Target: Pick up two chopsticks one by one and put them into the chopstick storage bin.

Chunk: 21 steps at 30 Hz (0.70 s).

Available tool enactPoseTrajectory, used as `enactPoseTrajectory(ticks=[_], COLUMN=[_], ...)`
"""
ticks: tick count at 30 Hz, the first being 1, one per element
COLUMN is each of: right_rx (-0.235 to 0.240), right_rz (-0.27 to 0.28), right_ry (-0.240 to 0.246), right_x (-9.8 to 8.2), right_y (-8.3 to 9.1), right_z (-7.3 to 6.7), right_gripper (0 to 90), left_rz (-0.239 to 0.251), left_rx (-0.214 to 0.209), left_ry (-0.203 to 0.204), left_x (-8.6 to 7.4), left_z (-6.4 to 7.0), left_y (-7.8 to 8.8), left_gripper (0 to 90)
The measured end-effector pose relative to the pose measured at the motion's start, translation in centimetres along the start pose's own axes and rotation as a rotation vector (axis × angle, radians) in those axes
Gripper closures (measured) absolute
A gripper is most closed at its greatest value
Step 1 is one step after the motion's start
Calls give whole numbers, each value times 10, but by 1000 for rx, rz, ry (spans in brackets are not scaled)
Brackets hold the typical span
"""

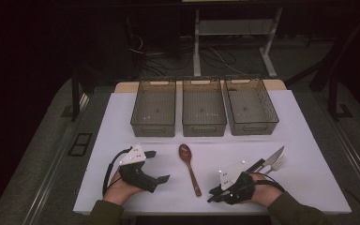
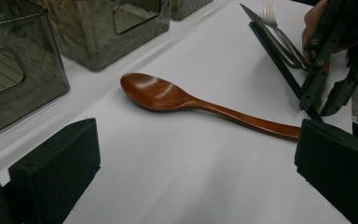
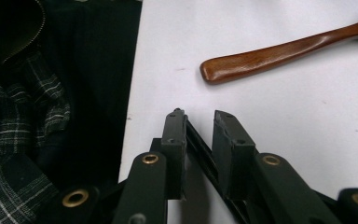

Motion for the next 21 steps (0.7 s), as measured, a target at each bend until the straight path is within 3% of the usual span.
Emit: enactPoseTrajectory(ticks=[12, 21], right_rx=[-53, -64], right_rz=[0, 7], right_ry=[-12, -22], right_x=[4, 5], right_y=[-2, -5], right_z=[15, 25], right_gripper=[757, 761], left_rz=[-1, -1], left_rx=[-2, -2], left_ry=[1, 0], left_x=[0, 0], left_z=[0, 0], left_y=[0, 0], left_gripper=[0, 0])
Point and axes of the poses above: each handheld gripper's, and its own axes: y roughly backward along the jaws, x roughly out of its top, z roughly to its right, the point moved 1 cm from there along -y, roughly forward along the jaws, and after that the axes turned 4 degrees about z, right-handed, at the moved point
